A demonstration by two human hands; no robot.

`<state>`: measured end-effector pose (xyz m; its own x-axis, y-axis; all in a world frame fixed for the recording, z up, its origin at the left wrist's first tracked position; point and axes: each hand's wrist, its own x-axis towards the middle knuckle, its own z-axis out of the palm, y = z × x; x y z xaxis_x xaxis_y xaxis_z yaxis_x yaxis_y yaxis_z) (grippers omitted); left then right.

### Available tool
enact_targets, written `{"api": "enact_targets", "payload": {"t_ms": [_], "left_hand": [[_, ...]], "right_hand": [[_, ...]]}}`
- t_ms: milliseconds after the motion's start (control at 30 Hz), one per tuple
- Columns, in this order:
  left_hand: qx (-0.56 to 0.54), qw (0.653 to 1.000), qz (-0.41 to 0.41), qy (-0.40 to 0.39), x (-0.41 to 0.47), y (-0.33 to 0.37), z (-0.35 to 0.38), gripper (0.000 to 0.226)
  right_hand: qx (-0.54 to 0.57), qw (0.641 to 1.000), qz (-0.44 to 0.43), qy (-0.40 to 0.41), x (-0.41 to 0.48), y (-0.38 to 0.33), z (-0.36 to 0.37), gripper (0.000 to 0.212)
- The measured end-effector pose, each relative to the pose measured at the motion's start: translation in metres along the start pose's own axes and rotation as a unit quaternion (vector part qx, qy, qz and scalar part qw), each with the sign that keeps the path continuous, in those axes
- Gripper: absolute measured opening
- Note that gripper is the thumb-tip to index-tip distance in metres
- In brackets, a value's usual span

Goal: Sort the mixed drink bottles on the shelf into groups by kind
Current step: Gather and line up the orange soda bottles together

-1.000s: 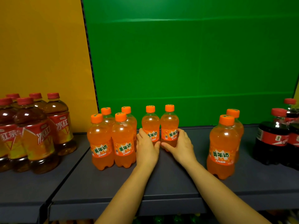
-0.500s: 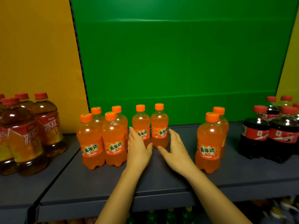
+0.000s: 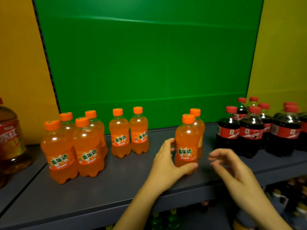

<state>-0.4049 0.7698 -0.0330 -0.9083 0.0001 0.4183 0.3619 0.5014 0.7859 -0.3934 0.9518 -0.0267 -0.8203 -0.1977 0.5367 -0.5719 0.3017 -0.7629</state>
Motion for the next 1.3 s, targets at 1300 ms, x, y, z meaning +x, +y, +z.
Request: {"api": "enact_targets", "payload": {"t_ms": [1300], "left_hand": [[0.182,0.954,-0.063,0.228,-0.052,-0.044,-0.098,0.061]], "right_hand": [[0.176,0.937,0.04,-0.298,0.086,0.002,0.111,0.051]]}}
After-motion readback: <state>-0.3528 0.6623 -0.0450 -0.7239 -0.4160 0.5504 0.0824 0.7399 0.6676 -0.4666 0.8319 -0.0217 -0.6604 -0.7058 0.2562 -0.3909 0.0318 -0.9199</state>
